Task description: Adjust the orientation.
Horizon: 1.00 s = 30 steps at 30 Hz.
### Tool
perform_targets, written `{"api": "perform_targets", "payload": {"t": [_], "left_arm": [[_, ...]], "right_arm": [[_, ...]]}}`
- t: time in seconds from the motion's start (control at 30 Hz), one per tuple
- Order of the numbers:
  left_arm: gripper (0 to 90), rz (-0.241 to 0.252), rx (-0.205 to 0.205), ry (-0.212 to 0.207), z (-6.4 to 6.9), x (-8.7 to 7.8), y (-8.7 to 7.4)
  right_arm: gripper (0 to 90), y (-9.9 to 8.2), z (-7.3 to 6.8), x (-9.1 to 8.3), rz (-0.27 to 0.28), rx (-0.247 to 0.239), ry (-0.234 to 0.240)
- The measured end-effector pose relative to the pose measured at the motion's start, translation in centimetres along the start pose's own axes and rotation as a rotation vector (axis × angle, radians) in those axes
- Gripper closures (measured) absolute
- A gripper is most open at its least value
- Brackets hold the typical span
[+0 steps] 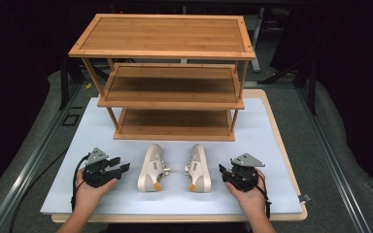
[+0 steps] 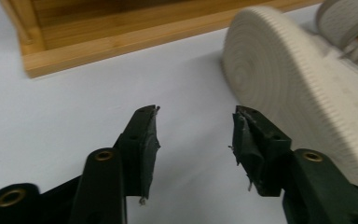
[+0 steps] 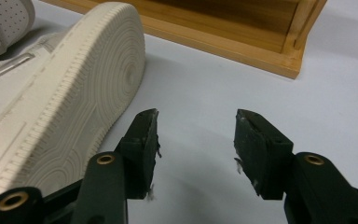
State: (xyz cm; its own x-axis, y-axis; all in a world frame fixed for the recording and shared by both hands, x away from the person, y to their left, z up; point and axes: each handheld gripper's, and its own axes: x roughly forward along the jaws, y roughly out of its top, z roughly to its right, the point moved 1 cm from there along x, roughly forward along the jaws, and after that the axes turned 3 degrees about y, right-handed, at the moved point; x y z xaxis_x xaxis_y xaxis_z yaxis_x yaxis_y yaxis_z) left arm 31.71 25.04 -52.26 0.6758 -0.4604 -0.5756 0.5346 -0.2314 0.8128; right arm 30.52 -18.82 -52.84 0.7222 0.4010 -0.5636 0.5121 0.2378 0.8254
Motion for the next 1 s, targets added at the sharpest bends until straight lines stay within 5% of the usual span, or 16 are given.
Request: {"api": "perform_targets", "payload": {"t": [0.43,0.7,1.0], "left_arm": [[57.4,0.017,-0.012,-0.060,1.7,-1.1,0.9],[65.3,0.004,0.054,-0.087,3.6,-1.4,1.4],[85.9,-0.006,0.127,-0.145,5.0,-1.6,1.6]], "right_arm": [[47.3,0.3,-0.1,-0.5,0.034,0.015,-0.015],[47.5,0.2,-0.1,-0.5,0.031,0.024,-0.012],[47.2,0.1,0.3,-0.3,0.021,0.054,0.000]]}}
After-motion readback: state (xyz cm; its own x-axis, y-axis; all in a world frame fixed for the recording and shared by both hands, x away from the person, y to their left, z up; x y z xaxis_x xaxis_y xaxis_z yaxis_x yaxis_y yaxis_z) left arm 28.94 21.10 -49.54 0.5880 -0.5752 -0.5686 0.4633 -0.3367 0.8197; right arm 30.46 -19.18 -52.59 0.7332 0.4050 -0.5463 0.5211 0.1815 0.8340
